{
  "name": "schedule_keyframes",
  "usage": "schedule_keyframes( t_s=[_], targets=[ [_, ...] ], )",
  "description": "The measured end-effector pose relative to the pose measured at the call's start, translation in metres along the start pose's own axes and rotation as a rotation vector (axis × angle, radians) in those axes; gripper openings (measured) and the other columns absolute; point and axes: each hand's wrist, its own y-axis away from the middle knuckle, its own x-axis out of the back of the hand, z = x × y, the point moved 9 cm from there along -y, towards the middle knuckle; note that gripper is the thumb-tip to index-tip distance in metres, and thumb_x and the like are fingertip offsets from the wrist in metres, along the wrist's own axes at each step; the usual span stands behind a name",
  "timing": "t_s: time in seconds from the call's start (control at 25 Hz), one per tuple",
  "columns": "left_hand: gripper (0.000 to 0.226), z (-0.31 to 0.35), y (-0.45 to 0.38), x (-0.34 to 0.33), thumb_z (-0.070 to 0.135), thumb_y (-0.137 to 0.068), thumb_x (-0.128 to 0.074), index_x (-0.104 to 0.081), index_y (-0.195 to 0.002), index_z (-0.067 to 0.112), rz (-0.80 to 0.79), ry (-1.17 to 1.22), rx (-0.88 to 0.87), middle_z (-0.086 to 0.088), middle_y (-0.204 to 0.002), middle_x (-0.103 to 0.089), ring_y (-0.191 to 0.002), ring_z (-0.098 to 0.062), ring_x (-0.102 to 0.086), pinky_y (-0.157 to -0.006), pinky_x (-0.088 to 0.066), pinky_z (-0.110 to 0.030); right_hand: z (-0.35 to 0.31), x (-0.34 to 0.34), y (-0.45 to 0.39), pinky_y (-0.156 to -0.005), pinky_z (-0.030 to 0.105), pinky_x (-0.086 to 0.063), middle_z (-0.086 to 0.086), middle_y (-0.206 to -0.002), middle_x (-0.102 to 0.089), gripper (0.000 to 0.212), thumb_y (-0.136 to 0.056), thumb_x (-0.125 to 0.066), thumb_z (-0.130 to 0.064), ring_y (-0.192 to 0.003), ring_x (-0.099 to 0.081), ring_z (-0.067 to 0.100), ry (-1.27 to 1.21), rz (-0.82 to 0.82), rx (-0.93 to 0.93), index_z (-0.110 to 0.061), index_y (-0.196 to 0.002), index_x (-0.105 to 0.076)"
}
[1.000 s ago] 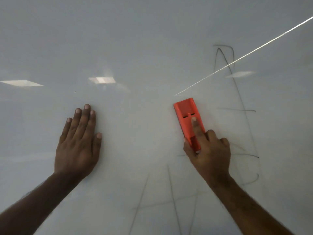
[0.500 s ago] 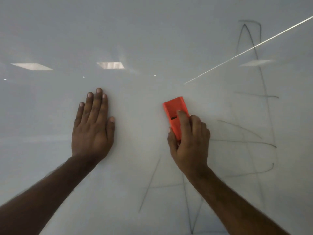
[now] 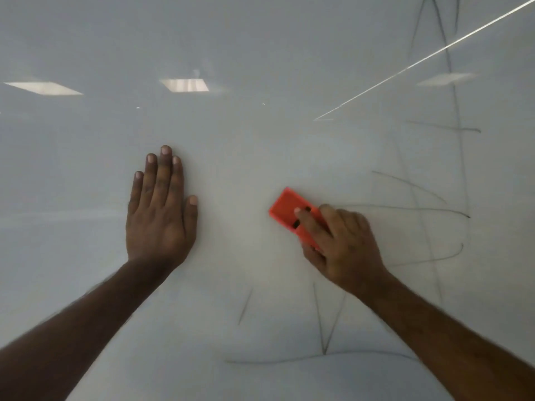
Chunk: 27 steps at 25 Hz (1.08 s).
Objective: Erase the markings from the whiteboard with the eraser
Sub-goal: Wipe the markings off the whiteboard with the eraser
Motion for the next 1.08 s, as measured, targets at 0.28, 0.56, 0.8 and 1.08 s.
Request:
schedule_keyframes(
  t_s=[0.28,0.56,0.8,1.08],
  targets=[
    [0.059,0.005,0.015,-0.002,0.030,-0.107,-0.029,-0.018,-0.159,0.003,0.020,-0.001,-0.021,-0.016,-0.167,-0.017,-0.157,-0.030,-0.011,-0.128,-0.010,-0.044,-0.004,-0.008,-0.038,-0.084,0.043,-0.037,0.018,-0.119,-0.059,0.053,-0.083,-0.062,-0.030,-0.099,-0.052,0.035,-0.056,0.098,-0.396,-0.015,-0.134,-0.059],
    [0.057,0.005,0.023,-0.003,0.027,-0.108,-0.027,-0.019,-0.159,0.003,0.009,0.005,-0.033,-0.017,-0.167,-0.018,-0.156,-0.032,-0.013,-0.128,-0.010,-0.044,-0.153,-0.035,0.080,-0.081,0.042,-0.041,0.009,-0.115,-0.062,0.033,-0.093,-0.057,-0.040,-0.096,-0.057,0.032,-0.282,-0.188,0.200,-0.023,-0.120,-0.065],
    [0.058,0.004,0.027,-0.003,0.027,-0.107,-0.027,-0.017,-0.159,0.003,-0.038,0.008,-0.036,-0.016,-0.168,-0.015,-0.157,-0.031,-0.010,-0.129,-0.008,-0.043,-0.160,-0.040,0.127,-0.079,0.040,-0.037,0.004,-0.110,-0.061,0.026,-0.100,-0.051,-0.048,-0.093,-0.057,0.027,-0.204,-0.273,0.493,-0.029,-0.114,-0.062],
    [0.059,0.008,0.027,-0.003,0.027,-0.107,-0.031,-0.017,-0.159,0.003,-0.046,0.017,-0.068,-0.018,-0.167,-0.018,-0.156,-0.033,-0.013,-0.128,-0.009,-0.043,-0.160,-0.039,0.026,-0.082,0.041,-0.037,0.007,-0.116,-0.065,0.029,-0.098,-0.057,-0.047,-0.100,-0.056,0.029,-0.163,-0.069,0.049,-0.027,-0.118,-0.066]
  ],
)
